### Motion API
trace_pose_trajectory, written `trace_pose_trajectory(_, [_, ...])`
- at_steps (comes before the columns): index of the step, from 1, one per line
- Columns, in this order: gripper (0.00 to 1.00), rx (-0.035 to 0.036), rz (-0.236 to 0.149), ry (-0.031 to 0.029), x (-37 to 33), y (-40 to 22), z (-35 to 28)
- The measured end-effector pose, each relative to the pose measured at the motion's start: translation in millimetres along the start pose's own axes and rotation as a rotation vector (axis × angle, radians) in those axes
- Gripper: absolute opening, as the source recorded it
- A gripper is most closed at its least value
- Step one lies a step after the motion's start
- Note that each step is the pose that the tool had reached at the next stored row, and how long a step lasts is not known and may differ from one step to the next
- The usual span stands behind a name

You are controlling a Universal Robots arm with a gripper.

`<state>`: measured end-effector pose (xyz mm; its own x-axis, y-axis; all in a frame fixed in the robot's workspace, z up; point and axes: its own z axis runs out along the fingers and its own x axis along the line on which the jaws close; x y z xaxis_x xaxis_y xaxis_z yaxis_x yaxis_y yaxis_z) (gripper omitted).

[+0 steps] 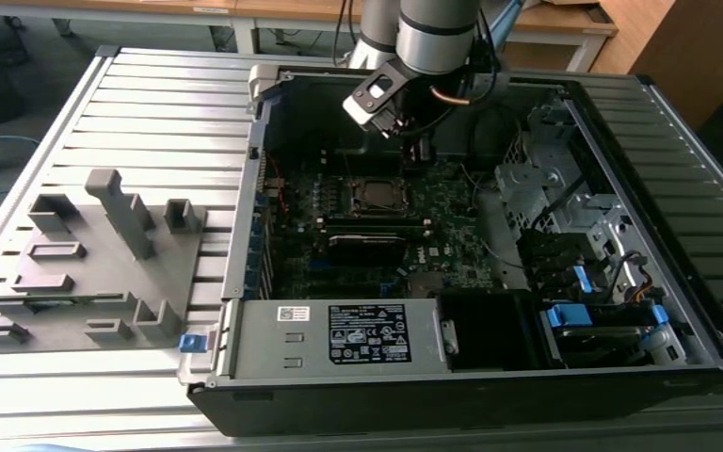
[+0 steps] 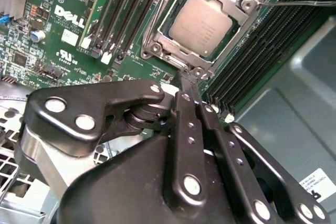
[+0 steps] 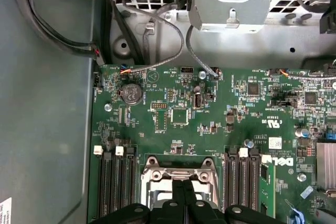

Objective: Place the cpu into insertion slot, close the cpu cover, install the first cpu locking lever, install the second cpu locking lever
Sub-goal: 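Close the cpu cover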

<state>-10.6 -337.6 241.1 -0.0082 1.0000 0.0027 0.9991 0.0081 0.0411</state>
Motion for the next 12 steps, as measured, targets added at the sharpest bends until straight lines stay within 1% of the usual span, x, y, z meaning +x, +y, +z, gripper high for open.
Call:
trace_pose_trajectory(1, [0.11,0.0082,0.000,0.0000,0.0,0.0,0.2])
trace_pose_trajectory(3, [0.11,0.0307,0.000,0.0000,0.0,0.0,0.7])
trace_pose_trajectory(4, [0.11,0.0401,0.000,0.0001,0.0,0.0,0.9])
trace_pose_trajectory(5, [0.11,0.0416,0.000,-0.0001,0.0,0.0,0.9])
trace_pose_trajectory(7, [0.11,0.0423,0.000,-0.0002,0.0,0.0,0.8])
trace_pose_trajectory(12, [0.11,0.0418,0.000,0.0001,0.0,0.0,1.0])
